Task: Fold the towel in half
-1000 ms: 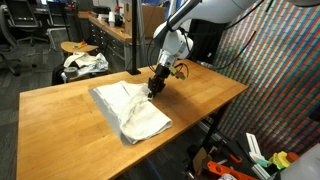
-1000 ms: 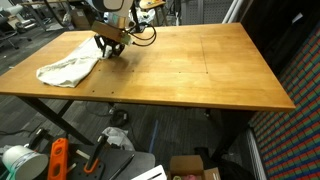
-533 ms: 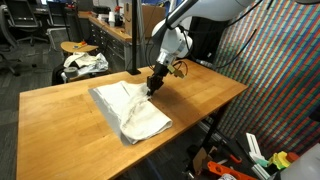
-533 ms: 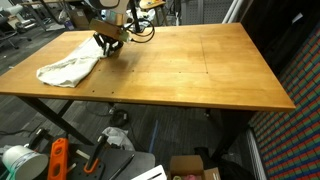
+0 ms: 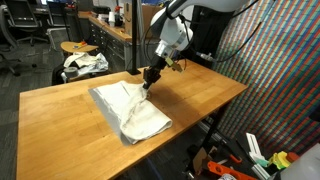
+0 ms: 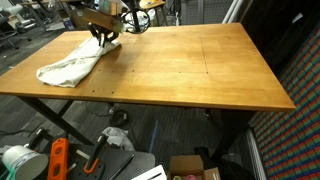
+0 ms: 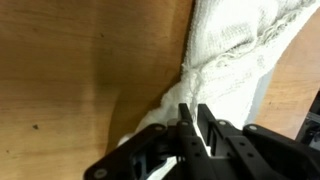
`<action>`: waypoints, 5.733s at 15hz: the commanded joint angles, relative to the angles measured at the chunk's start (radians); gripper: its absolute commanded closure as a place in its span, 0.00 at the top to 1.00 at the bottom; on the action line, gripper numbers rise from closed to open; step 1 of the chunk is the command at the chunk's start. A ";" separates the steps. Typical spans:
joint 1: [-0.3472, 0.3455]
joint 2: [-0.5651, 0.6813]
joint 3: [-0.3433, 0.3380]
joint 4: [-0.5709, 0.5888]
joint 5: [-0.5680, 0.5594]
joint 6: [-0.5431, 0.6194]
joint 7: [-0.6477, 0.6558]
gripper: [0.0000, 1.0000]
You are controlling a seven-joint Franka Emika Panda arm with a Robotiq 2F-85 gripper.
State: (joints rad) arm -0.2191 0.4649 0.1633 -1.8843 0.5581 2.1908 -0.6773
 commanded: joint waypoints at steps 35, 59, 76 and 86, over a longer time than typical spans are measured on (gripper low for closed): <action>0.093 0.063 -0.065 0.020 -0.253 0.106 0.352 0.51; 0.123 -0.031 -0.025 0.003 -0.244 0.100 0.365 0.04; 0.213 0.035 0.016 0.185 -0.040 0.126 0.622 0.04; 0.262 0.130 0.018 0.319 -0.064 0.101 0.814 0.04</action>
State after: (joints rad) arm 0.0280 0.5702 0.1814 -1.6235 0.4941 2.3317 0.1002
